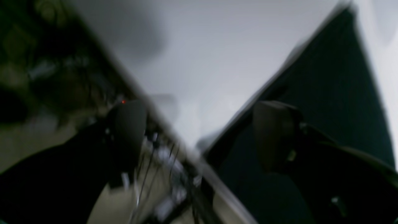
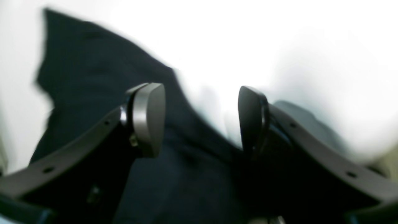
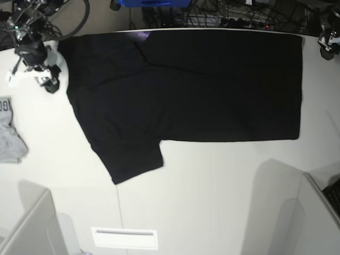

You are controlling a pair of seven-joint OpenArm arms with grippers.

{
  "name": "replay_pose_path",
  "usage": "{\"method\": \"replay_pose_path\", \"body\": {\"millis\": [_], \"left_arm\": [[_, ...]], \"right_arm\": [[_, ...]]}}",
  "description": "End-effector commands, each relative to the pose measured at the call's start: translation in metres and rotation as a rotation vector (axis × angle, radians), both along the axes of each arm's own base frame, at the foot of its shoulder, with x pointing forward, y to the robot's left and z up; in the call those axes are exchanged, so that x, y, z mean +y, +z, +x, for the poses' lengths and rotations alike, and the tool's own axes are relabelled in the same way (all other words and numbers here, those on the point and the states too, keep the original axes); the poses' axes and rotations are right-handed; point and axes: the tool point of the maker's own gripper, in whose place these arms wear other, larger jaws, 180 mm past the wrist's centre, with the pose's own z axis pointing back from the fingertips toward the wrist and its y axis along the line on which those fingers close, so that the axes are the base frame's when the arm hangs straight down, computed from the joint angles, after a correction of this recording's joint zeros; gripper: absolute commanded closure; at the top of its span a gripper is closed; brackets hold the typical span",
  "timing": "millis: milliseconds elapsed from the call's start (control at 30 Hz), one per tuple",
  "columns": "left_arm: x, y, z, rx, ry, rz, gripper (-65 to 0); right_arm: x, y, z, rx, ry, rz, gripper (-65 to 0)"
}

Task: Fold the T-shirt properly
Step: 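Reach the right gripper to the hem corner beside the sleeve and grasp it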

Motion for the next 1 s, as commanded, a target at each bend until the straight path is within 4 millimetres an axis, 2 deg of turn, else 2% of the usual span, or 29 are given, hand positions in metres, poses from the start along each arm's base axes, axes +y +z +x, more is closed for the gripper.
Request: {"method": "replay_pose_path", "body": {"millis": [0, 67, 167, 233, 300, 333, 400, 500, 600, 733, 867, 967], "left_arm": [[0.009, 0.023, 0.012, -0.035, -0.036, 0.069, -51.5], [0.009, 0.039, 0.034, -0.088, -0.067, 0.108, -47.9], [0.001, 0.050, 0.063, -0.112, -0.117, 0.161, -31.1], [-0.004, 0.049, 0.084, -0.117, -0.143, 0.186, -16.9], [-0.008, 0.043, 0.099, -0.093, -0.164, 0.201, -3.9], [-0.009, 0.039, 0.103, -0.082, -0.171, 0.205, 0.0], [-0.008, 0.033, 0.107, -0.067, -0.169, 0.202, 0.0], [-0.011, 0.031, 0.112, -0.070, -0.177, 0.193, 0.0], [-0.013, 0.031, 0.116, -0.059, -0.209, 0.199, 0.0], [-0.010, 0.034, 0.115, -0.058, -0.203, 0.209, 0.0], [-0.004, 0.040, 0.119, -0.054, -0.218, 0.233, 0.0], [0.001, 0.045, 0.119, -0.054, -0.217, 0.250, 0.0]], "right_arm": [[0.007, 0.020, 0.026, -0.080, 0.051, -0.022, -35.3], [0.028, 0.037, 0.063, -0.145, 0.120, -0.010, -35.3], [0.049, 0.054, 0.118, -0.198, 0.135, 0.062, -35.6], [0.055, 0.052, 0.154, -0.189, 0.123, 0.129, -35.9], [0.050, 0.030, 0.180, -0.116, 0.110, 0.152, -36.0], [0.046, 0.020, 0.191, -0.074, 0.104, 0.141, -36.0], [0.043, 0.002, 0.209, -0.007, 0.110, 0.106, -36.0], [0.036, -0.007, 0.232, -0.009, 0.153, 0.001, -36.0], [0.030, -0.017, 0.245, 0.030, 0.203, -0.100, -36.0], [0.043, -0.040, 0.250, 0.115, 0.302, -0.123, -36.2], [0.060, -0.051, 0.243, 0.142, 0.411, -0.110, -35.9], [0.080, -0.062, 0.231, 0.202, 0.535, -0.146, -35.6]]}}
